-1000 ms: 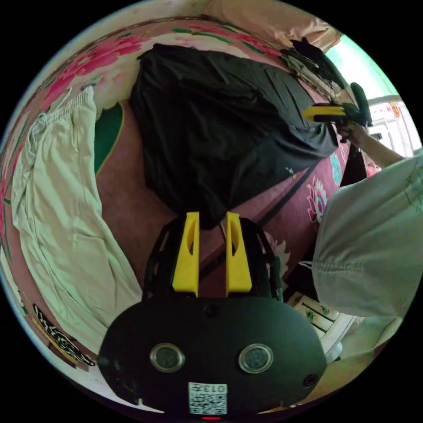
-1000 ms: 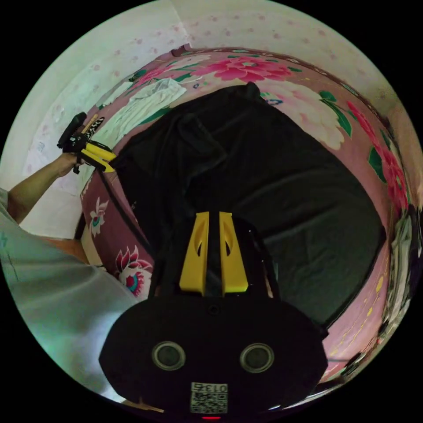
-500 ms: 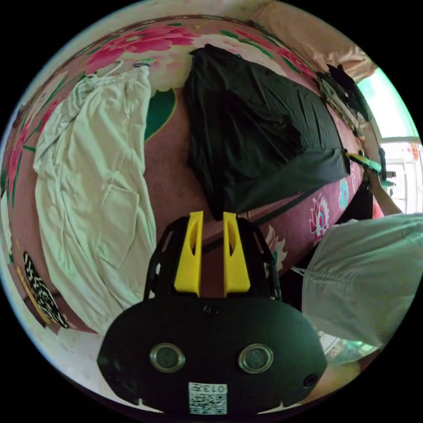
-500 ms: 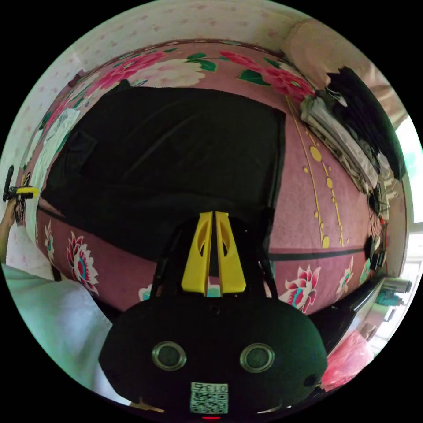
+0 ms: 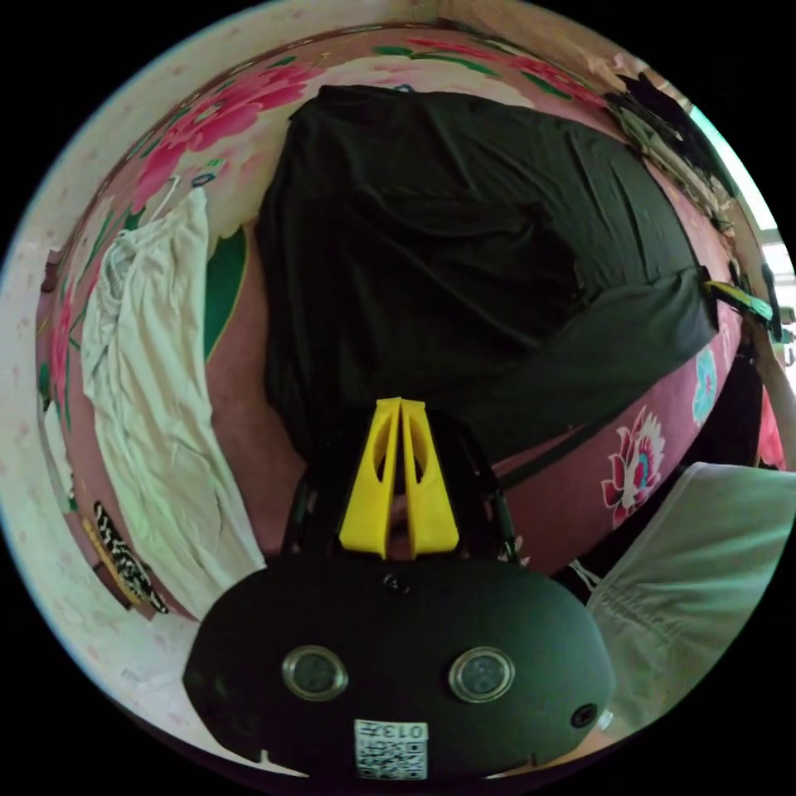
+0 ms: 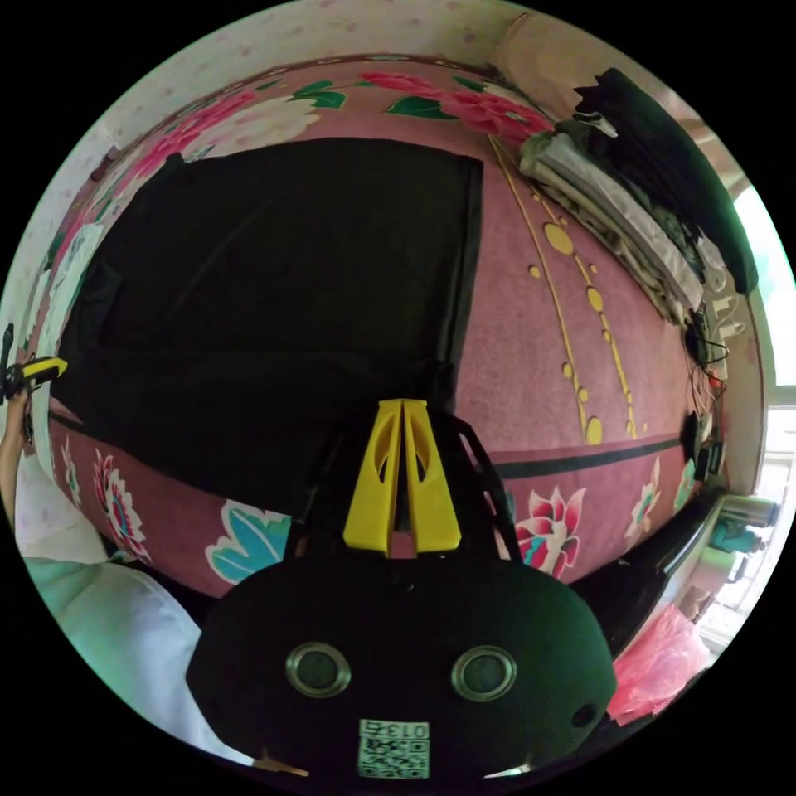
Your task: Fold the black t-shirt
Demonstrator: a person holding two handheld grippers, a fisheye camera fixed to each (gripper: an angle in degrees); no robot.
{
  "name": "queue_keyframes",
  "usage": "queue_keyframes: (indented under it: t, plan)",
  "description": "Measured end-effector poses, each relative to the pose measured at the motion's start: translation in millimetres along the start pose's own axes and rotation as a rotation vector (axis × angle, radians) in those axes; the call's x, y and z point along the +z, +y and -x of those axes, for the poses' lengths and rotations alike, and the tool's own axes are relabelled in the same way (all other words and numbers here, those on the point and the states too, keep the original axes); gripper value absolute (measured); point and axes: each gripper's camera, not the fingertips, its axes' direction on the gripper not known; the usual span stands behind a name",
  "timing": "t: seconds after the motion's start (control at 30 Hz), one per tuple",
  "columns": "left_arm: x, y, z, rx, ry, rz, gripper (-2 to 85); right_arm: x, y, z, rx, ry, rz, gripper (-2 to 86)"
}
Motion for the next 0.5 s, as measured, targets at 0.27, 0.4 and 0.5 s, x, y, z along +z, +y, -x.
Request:
queue_keyframes:
  t: [0.27,0.4,0.5]
  plan:
    - [-19,-20,-75,0.078,0.001,-0.176,-0.3,-45,7,2,-0.068,-0.029,-0.182,-0.2]
    - [14,-46,-109,0.118,-0.049,-0.068,-0.3,-27,-9,14,-0.135,-0.047,-0.114,-0.2]
    - [24,-49,-110,0.074,-0.034,-0.053,-0.3,-3,-14,15,-0.197,0.002,-0.051,-0.1]
